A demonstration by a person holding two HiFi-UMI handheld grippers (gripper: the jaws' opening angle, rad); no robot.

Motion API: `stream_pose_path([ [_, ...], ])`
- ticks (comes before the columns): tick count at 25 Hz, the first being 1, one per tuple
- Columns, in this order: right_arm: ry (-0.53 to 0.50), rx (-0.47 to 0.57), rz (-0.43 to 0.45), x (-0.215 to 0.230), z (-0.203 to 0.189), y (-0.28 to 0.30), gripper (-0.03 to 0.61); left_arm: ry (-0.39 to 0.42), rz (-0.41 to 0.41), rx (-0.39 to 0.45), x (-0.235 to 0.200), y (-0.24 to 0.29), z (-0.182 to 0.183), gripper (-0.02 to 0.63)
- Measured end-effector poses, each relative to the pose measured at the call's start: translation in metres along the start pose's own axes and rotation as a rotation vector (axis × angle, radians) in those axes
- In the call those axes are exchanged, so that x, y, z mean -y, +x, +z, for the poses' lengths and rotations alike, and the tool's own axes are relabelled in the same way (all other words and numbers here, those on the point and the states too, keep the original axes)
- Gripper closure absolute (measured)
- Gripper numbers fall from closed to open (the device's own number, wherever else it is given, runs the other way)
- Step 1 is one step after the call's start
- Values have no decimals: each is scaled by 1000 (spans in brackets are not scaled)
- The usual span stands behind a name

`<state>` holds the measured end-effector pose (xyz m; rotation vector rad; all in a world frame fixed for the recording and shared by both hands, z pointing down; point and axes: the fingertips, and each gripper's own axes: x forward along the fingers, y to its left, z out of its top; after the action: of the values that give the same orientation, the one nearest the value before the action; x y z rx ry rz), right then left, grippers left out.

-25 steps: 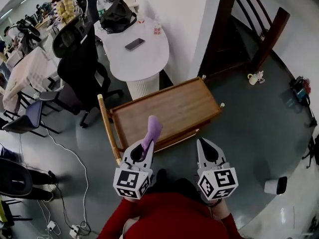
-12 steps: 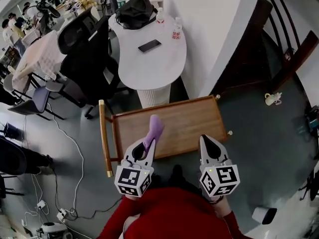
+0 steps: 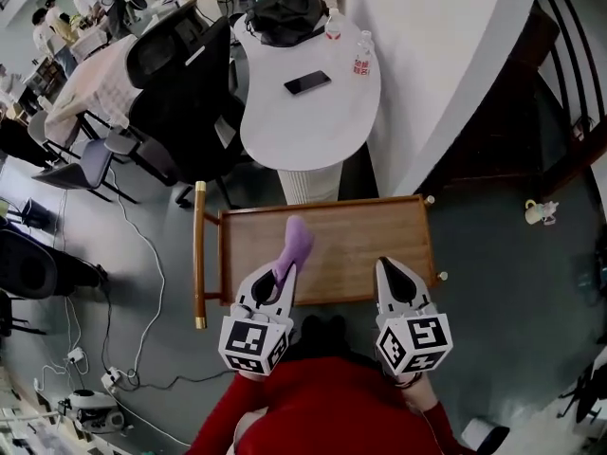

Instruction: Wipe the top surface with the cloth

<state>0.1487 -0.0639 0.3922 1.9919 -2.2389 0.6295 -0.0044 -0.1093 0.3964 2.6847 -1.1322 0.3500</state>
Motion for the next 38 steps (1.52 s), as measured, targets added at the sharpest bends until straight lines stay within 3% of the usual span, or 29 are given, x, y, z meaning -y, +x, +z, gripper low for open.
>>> stream_pose_path([
  [11,-41,-39,72,-16,3,28,575,-67,71,-32,-26,2,-14,566],
  [14,-41,-54,87,-17,3,33,575,-39,197,-59,-63,-1,-16,566],
  [19,-69,-76,124,-13,8,48,575,22,450,-59,-155,-25,12,565],
  [24,-70,-125,173,-21,0,69,575,14,573,-83,-201,-42,14,566],
  [31,-50,-227,171,-17,-25,82,575,29,558,-223,-217,-6,-26,566],
  [38,54,-305,-11,35,-58,60,575,-17,463,-484,-220,84,-121,565],
])
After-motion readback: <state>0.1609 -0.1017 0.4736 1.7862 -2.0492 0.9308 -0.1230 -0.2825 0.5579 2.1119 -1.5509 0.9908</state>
